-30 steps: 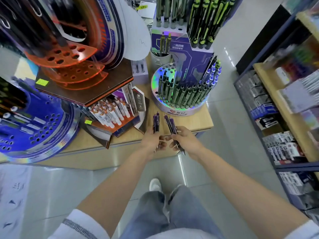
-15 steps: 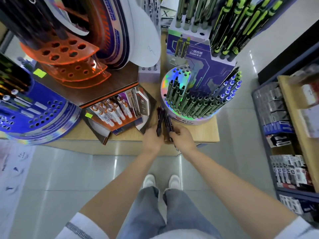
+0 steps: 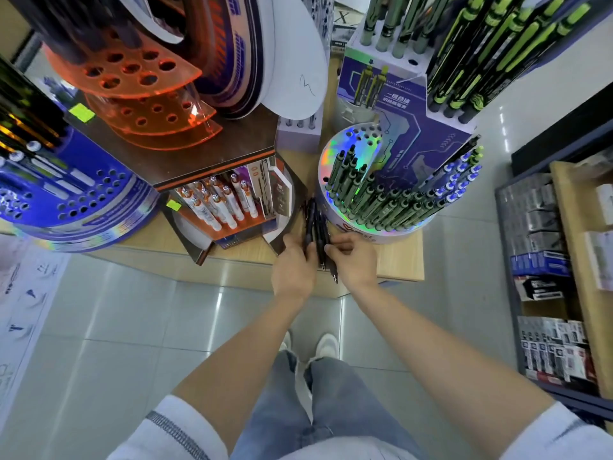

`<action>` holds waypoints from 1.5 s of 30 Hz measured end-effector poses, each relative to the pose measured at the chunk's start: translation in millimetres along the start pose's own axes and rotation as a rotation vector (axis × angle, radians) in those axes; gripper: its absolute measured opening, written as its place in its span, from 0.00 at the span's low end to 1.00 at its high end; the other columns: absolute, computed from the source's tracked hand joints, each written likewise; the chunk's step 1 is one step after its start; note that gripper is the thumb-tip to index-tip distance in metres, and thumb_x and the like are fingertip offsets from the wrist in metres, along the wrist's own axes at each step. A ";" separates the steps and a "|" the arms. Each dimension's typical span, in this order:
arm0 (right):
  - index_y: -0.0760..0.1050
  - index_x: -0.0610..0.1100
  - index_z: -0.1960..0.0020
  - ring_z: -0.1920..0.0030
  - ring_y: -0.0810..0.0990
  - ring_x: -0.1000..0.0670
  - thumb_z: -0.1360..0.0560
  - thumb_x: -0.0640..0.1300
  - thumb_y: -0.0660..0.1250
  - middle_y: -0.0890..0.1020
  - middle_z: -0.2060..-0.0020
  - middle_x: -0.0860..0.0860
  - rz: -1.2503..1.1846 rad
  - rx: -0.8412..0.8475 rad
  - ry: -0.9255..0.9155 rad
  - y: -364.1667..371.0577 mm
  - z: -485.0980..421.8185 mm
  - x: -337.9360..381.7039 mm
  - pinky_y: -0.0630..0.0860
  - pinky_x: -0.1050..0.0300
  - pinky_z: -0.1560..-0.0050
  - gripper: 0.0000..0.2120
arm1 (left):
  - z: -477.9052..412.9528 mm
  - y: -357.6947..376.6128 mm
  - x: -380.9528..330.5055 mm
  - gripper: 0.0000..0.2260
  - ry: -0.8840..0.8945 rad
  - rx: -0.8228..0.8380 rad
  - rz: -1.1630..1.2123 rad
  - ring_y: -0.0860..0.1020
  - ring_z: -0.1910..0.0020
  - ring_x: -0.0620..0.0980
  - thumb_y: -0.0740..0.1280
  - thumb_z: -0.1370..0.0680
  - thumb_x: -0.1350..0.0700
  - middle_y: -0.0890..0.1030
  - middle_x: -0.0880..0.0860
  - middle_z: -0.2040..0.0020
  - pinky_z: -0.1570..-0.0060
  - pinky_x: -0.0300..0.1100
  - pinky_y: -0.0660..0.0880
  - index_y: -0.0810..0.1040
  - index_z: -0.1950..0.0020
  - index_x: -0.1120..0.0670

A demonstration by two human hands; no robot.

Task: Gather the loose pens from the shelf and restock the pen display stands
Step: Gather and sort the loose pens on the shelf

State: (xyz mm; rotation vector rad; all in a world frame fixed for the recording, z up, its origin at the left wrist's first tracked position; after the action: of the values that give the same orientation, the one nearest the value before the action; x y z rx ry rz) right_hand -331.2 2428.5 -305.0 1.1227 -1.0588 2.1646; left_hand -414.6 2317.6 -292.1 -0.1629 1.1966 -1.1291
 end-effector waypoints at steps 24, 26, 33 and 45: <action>0.76 0.44 0.37 0.42 0.76 0.47 0.29 0.42 0.70 0.79 0.43 0.46 0.212 0.300 -0.218 -3.7 8.9 3.7 0.72 0.47 0.37 0.20 | 24.1 0.4 15.2 0.21 0.231 -0.042 -0.317 0.75 0.44 0.60 0.62 0.22 0.53 0.73 0.58 0.40 0.52 0.52 0.76 0.67 0.29 0.54; 0.77 0.45 0.42 0.49 0.78 0.51 0.27 0.37 0.69 0.80 0.48 0.49 0.165 0.249 -0.245 -10.4 13.7 10.4 0.75 0.52 0.43 0.14 | 30.8 -5.6 18.7 0.19 0.248 -0.063 -0.312 0.76 0.46 0.59 0.62 0.23 0.55 0.73 0.56 0.41 0.54 0.52 0.77 0.70 0.32 0.54; 0.77 0.51 0.54 0.63 0.78 0.47 0.24 0.35 0.66 0.82 0.63 0.47 0.086 0.317 -0.407 21.2 71.1 58.7 0.75 0.58 0.60 0.11 | 58.7 -67.2 63.1 0.10 0.348 -0.216 -0.176 0.78 0.59 0.54 0.61 0.26 0.52 0.78 0.52 0.55 0.65 0.48 0.76 0.79 0.52 0.53; 0.79 0.39 0.45 0.56 0.81 0.47 0.25 0.33 0.67 0.83 0.55 0.46 0.465 0.810 -0.557 337.8 214.1 107.3 0.76 0.53 0.50 0.09 | 77.9 -295.5 315.2 0.16 0.072 -0.157 -0.294 0.74 0.40 0.57 0.64 0.25 0.49 0.79 0.54 0.42 0.43 0.46 0.68 0.78 0.39 0.52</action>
State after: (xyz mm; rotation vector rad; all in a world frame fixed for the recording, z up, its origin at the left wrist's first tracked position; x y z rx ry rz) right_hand -525.8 2064.1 -277.8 2.1027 -0.6692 2.8530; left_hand -553.7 1901.5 -276.5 -0.4328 1.3564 -1.3039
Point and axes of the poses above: each hand's wrist, its own z-axis away from the middle knuckle, its own y-axis out of the palm, x = y × z, the point moved 6 cm from there along -z, towards the middle knuckle
